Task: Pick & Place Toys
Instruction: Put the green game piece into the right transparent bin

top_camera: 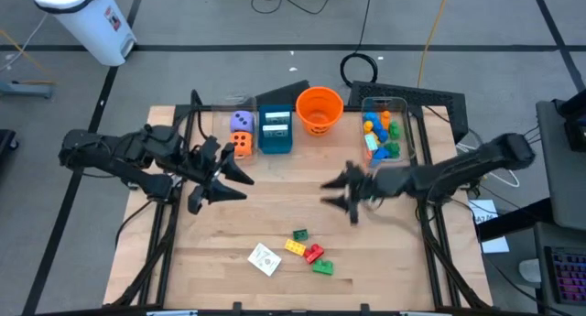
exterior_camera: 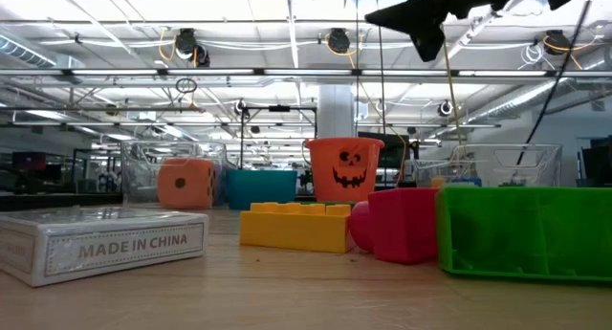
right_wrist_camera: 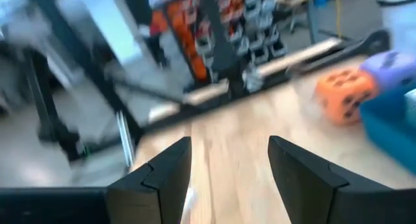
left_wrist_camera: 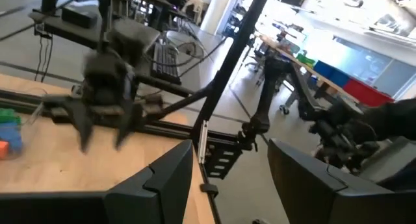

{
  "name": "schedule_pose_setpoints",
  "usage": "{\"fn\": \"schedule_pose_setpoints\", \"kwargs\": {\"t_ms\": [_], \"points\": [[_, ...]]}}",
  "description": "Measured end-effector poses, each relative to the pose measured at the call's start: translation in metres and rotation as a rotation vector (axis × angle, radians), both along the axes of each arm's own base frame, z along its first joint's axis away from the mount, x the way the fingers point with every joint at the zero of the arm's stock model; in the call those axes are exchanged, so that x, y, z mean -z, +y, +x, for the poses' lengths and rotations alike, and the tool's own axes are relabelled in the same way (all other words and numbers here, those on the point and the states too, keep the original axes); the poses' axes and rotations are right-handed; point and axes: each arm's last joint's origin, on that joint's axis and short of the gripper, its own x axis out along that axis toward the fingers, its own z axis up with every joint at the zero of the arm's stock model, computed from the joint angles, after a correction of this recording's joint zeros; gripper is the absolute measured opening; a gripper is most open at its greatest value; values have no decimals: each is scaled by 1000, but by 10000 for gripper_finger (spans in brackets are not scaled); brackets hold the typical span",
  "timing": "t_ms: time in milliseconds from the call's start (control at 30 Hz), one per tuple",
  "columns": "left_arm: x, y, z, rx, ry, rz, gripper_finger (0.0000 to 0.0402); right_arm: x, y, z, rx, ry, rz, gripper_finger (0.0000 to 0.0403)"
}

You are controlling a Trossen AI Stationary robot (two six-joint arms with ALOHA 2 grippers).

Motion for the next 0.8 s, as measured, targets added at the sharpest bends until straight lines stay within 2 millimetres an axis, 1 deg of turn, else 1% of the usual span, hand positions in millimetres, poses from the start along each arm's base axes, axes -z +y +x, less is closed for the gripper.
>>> {"fn": "schedule_pose_setpoints", "kwargs": {"t_ms": [133,233,367,433,533,667,733,800], "points": [[1,-5,-1,1,5,3,207,25,39,25,-75,117,-119,196],[1,-9,-2,5,5,4,207,38,64,46,-138,179,-221,196],[1,-13,-3,18,8,2,207,49,87,72,-213,245,-378,196],[1,-14,-3,22,11,-7,207,52,93,81,-234,278,-427,196],[1,-16,-3,30,17,-13,207,55,96,89,-245,304,-462,196],[1,-17,-4,38,21,-13,207,55,97,91,-292,345,-517,196],[2,-17,-4,39,22,-13,207,54,96,92,-357,359,-503,196],[2,-17,-4,38,27,-14,207,57,91,92,-389,404,-429,196]]}}
